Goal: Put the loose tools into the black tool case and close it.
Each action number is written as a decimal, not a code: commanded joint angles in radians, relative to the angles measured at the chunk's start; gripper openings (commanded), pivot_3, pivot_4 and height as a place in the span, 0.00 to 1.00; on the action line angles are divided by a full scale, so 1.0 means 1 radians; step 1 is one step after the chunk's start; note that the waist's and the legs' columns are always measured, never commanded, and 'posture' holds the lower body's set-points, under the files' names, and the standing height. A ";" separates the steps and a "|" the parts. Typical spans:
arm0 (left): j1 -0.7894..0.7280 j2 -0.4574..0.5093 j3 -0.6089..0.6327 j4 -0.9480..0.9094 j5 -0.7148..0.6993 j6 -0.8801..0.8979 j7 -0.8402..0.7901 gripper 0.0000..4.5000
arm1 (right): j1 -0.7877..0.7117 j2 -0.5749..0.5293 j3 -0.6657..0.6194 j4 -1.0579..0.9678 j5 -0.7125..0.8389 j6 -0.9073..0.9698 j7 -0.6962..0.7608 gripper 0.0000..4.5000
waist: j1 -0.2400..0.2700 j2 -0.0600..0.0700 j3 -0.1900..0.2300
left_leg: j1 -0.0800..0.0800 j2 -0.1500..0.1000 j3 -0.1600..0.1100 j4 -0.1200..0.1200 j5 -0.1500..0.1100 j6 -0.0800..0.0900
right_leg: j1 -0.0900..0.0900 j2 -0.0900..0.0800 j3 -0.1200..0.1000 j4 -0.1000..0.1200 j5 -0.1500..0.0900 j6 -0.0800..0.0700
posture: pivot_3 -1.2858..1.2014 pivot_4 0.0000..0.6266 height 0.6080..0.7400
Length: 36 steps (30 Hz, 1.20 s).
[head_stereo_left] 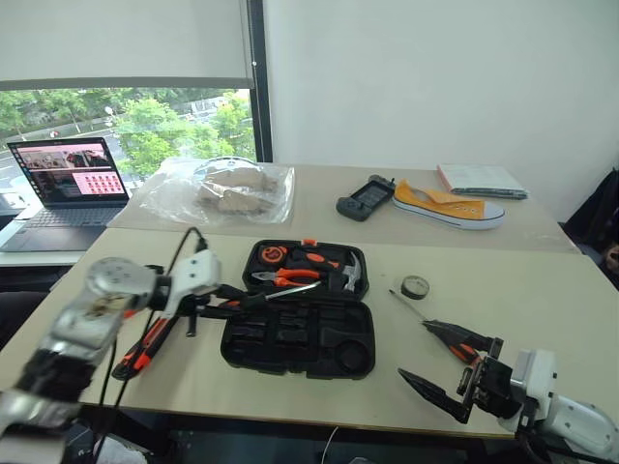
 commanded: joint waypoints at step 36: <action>-0.180 -0.222 -0.013 0.268 0.166 -0.175 0.036 0.57 | 0.097 0.042 0.020 -0.164 -0.037 0.022 -0.129 1.00 | -0.002 0.001 -0.001 | -0.015 -0.001 -0.009 0.024 -0.009 0.019 | 0.000 -0.003 -0.001 0.000 0.001 0.011 | 0.52 0.24 1.00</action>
